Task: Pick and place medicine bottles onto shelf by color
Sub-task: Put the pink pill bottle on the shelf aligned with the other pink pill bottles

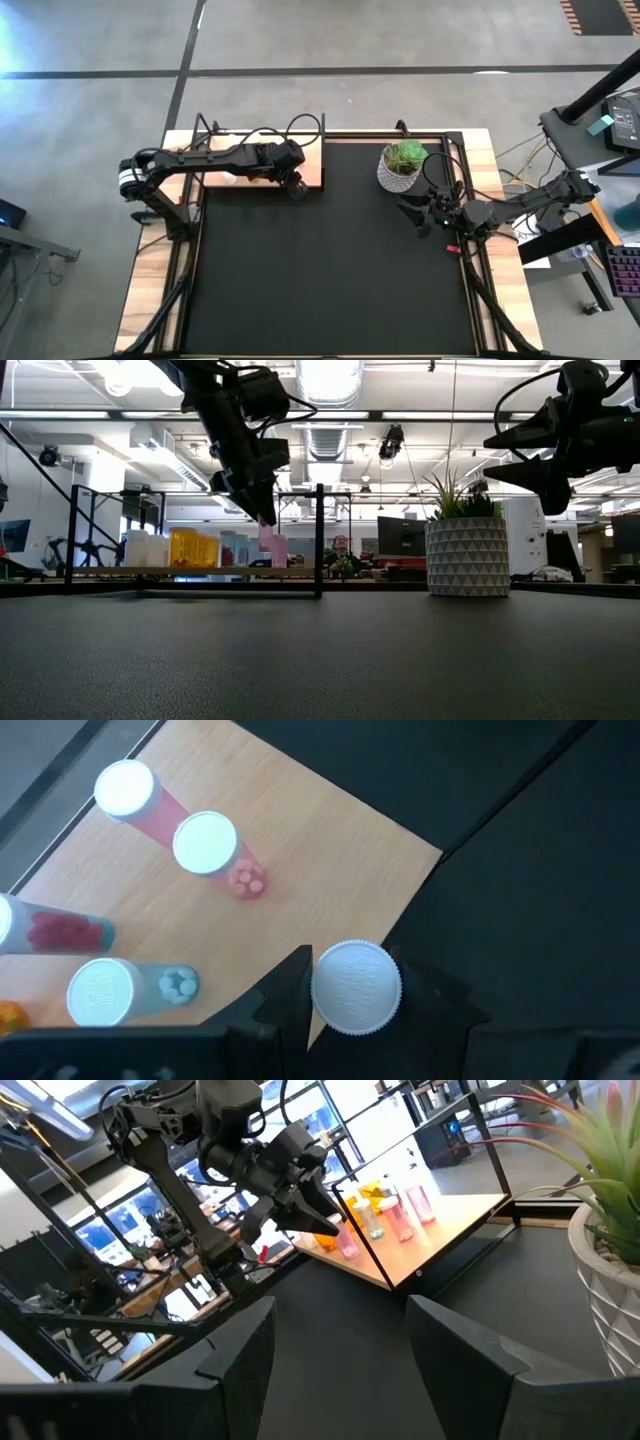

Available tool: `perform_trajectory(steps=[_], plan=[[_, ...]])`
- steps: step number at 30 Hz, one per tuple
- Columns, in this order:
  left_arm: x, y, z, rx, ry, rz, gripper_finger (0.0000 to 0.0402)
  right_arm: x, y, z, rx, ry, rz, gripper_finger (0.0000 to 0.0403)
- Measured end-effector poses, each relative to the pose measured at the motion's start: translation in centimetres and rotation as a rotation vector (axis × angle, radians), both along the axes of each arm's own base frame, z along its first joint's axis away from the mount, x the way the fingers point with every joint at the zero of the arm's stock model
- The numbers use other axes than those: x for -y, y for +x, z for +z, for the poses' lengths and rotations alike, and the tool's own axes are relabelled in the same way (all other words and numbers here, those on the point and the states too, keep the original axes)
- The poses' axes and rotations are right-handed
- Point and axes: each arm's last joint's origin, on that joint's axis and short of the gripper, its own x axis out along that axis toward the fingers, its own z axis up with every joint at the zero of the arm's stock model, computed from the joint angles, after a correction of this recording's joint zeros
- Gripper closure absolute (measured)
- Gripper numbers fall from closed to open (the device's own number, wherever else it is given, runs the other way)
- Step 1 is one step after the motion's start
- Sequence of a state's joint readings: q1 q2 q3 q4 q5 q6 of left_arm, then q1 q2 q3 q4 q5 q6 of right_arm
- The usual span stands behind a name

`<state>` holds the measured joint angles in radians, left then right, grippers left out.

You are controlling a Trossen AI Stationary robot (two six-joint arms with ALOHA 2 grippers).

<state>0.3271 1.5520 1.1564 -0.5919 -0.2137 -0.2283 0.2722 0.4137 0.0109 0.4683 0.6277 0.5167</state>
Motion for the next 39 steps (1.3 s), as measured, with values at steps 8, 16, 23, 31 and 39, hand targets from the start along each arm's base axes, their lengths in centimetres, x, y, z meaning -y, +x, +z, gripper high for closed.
perform_trajectory(steps=[8, 16, 23, 31, 39], plan=[[-0.2, 0.1, -0.4, -0.012, -0.005, 0.005, 0.0293, 0.0, 0.0, 0.0, 0.0, 0.0, 0.0, 0.0188], [-0.8, 0.5, -0.7, 0.009, 0.002, 0.02, 0.0293, 0.0, 0.0, 0.0, -0.001, -0.001, 0.0, 0.0188], [-1.5, 1.1, -2.0, -0.022, -0.024, 0.025, 0.0293, 0.0, 0.0, 0.0, -0.001, -0.001, 0.0, 0.0188], [-1.7, 1.2, -1.8, -0.018, -0.009, 0.035, 0.0293, 0.0, 0.0, 0.0, -0.001, -0.001, 0.0, 0.0188], [-2.3, 1.1, -1.8, -0.01, -0.004, 0.055, 0.0293, 0.0, 0.0, 0.0, -0.001, -0.001, 0.0, 0.0188]])
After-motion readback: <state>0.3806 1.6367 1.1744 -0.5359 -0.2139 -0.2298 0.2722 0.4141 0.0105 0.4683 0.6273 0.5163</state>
